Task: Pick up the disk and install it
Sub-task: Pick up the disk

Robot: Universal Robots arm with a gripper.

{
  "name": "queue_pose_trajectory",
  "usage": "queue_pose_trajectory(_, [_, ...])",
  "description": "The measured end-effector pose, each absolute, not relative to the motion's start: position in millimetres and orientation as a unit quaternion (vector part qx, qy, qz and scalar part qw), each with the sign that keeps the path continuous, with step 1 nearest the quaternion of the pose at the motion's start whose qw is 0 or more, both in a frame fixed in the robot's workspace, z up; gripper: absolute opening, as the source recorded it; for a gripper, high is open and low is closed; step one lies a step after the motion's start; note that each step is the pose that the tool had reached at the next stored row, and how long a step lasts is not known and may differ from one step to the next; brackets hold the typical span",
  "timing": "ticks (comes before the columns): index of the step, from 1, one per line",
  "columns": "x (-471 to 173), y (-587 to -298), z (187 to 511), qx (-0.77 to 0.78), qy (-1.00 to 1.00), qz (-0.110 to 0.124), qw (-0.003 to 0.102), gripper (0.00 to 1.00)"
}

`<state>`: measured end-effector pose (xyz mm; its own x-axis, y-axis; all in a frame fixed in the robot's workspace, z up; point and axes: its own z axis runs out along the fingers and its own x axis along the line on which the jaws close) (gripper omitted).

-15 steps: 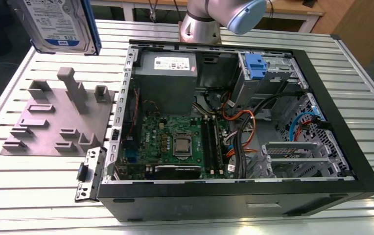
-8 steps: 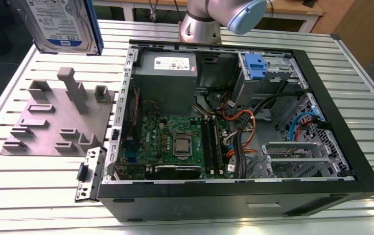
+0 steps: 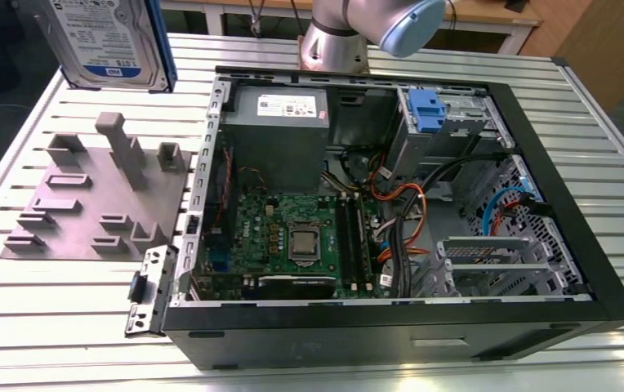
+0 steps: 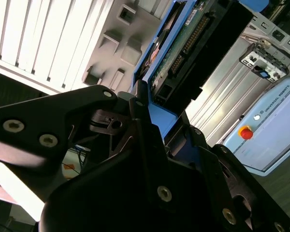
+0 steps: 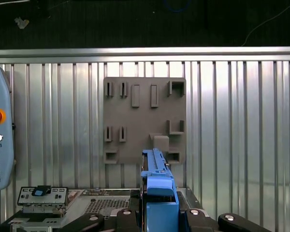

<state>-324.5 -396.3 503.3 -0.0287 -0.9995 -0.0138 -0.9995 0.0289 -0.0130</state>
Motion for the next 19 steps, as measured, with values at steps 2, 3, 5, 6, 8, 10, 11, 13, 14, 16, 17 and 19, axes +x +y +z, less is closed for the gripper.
queue_pose_trajectory(2, [-323, -396, 503, -0.697, 0.717, 0.000, 0.010, 0.36])
queue_pose_trajectory(3, [-322, -396, 503, -0.697, 0.717, 0.000, 0.010, 0.36])
queue_pose_trajectory(5, [-321, -396, 503, -0.697, 0.717, 0.000, 0.010, 0.36])
queue_pose_trajectory(6, [-320, -396, 503, -0.697, 0.717, 0.000, 0.010, 0.36])
queue_pose_trajectory(8, [-318, -396, 503, -0.697, 0.717, 0.000, 0.010, 0.36])
queue_pose_trajectory(10, [-317, -396, 503, -0.697, 0.717, 0.000, 0.010, 0.36])
queue_pose_trajectory(11, [-316, -396, 503, -0.697, 0.717, 0.000, 0.010, 0.36])
queue_pose_trajectory(13, [-314, -396, 503, -0.697, 0.717, 0.000, 0.010, 0.36])
queue_pose_trajectory(14, [-313, -396, 503, -0.697, 0.717, 0.000, 0.010, 0.36])
queue_pose_trajectory(16, [-312, -396, 503, -0.697, 0.717, 0.000, 0.010, 0.36])
queue_pose_trajectory(17, [-311, -396, 503, -0.697, 0.717, 0.000, 0.010, 0.36])
queue_pose_trajectory(19, [-309, -396, 503, -0.697, 0.717, 0.000, 0.010, 0.36])
